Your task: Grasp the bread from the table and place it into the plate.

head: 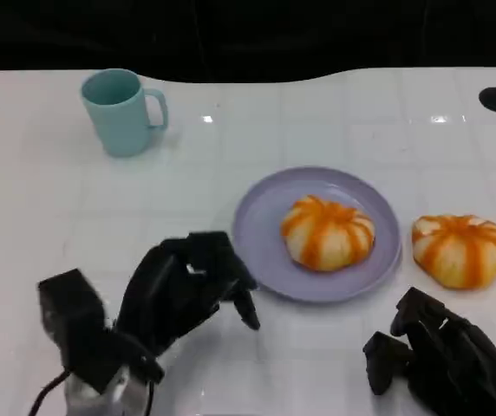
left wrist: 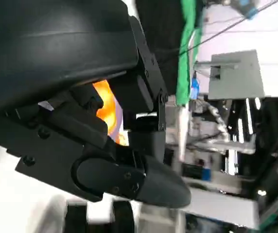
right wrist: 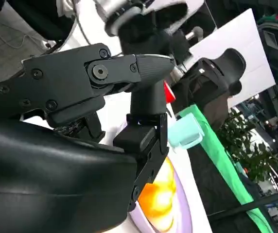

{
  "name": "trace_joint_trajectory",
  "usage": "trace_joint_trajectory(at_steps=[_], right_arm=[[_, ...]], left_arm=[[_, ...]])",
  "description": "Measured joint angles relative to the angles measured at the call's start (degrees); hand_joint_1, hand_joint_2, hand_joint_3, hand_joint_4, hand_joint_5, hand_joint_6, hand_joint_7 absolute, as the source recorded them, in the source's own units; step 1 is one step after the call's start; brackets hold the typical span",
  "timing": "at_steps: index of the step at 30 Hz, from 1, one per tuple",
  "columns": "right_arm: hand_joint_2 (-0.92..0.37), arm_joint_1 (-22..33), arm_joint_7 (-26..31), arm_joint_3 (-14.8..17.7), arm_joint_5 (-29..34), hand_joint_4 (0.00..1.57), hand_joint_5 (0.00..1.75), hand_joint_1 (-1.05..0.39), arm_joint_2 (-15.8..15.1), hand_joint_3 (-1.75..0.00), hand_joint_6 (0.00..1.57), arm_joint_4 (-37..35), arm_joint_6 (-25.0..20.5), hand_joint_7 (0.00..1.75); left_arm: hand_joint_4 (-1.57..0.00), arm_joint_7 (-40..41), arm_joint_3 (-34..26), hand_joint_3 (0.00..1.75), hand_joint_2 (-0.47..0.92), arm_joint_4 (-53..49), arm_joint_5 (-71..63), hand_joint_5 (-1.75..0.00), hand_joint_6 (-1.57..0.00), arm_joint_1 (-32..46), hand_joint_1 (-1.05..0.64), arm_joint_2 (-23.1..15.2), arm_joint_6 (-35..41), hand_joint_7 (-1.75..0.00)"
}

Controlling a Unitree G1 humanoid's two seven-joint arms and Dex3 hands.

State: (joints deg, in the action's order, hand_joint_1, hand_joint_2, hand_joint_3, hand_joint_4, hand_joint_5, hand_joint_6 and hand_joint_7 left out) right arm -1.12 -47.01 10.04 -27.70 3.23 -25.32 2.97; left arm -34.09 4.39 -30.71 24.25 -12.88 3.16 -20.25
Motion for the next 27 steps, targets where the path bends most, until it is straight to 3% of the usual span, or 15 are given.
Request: trace_joint_trajectory(at_steps=[4,11,27], right_arm=[[-0.92,0.21,-0.08,-0.06,0.0,0.76,1.72,-0.56,0.0,-0.25,0.67,0.18,0.01,1.48],[-0.92,0.59,-0.08,-0.03,0.02,0.75,1.73,-0.55,-0.01,-0.24,0.66,0.96,0.13,1.47],[-0.92,0.37,-0.6,0.44,-0.1,0.76,1.71,-0.56,-0.23,-0.23,0.65,-0.57,0.12,1.48]], left_arm=[[-1.49,-3.3,-0.8,0.01,0.84,5.77,3.76,-0.9,-1.54,4.37,-1.05,-0.02,8.75,-0.49],[-1.55,-7.47,-2.49,0.0,0.82,11.35,8.99,-0.83,-1.57,9.15,-1.05,1.0,17.71,-0.45],[-1.57,-8.84,-4.57,0.0,0.81,12.06,8.48,-0.83,-1.57,10.56,-1.05,1.61,19.91,-0.49]])
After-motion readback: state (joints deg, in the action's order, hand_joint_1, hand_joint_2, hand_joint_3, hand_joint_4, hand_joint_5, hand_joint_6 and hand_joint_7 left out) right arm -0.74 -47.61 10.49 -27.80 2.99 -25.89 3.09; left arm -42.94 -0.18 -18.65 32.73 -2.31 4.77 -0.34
